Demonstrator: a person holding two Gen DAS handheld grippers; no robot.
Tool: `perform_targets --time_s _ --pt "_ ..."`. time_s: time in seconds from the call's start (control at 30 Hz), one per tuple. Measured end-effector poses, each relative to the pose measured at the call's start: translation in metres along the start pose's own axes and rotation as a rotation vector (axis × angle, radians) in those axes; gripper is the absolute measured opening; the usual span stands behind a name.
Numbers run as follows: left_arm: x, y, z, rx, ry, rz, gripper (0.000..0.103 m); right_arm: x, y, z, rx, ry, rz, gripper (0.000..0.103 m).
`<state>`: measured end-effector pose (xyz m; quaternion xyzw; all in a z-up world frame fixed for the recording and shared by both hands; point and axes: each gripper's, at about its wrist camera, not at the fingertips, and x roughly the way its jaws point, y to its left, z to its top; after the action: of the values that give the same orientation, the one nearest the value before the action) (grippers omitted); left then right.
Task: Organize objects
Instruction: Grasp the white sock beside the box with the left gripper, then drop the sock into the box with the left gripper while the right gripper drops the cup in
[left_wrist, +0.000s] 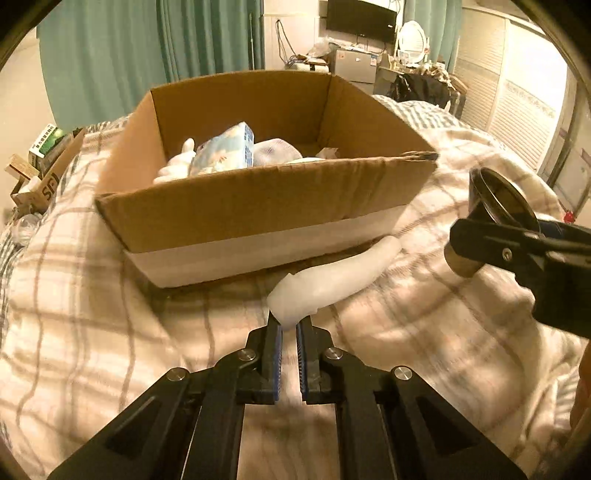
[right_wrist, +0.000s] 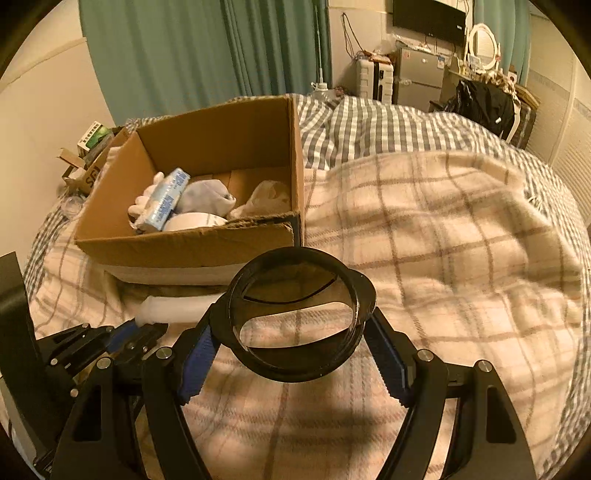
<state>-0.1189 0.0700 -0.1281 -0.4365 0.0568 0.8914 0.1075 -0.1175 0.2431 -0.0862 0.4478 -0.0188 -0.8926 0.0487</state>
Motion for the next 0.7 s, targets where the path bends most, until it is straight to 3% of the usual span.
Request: perform_targets --time_s 0.17,0.33,0.5,0.7 --pt "-0.021 -0.003 -0.004 0.001 -0.021 -0.014 0.005 -0.025 0.004 -0.004 -0.015 -0.032 -0.003 0.075" --pt "-0.05 -0.003 -0.003 0.024 -0.011 0.022 0.005 -0.053 0.013 -0.006 -0.03 -0.067 0.018 0.075" --pt "-0.083 0.007 0.005 -0.024 -0.033 0.005 0.005 -0.084 0.023 -0.002 -0.062 -0.116 0.04 0.075" --pt "-0.127 0.018 0.027 -0.08 -0.137 0.034 0.005 -0.115 0.028 0.004 -0.087 -0.161 0.062 0.075"
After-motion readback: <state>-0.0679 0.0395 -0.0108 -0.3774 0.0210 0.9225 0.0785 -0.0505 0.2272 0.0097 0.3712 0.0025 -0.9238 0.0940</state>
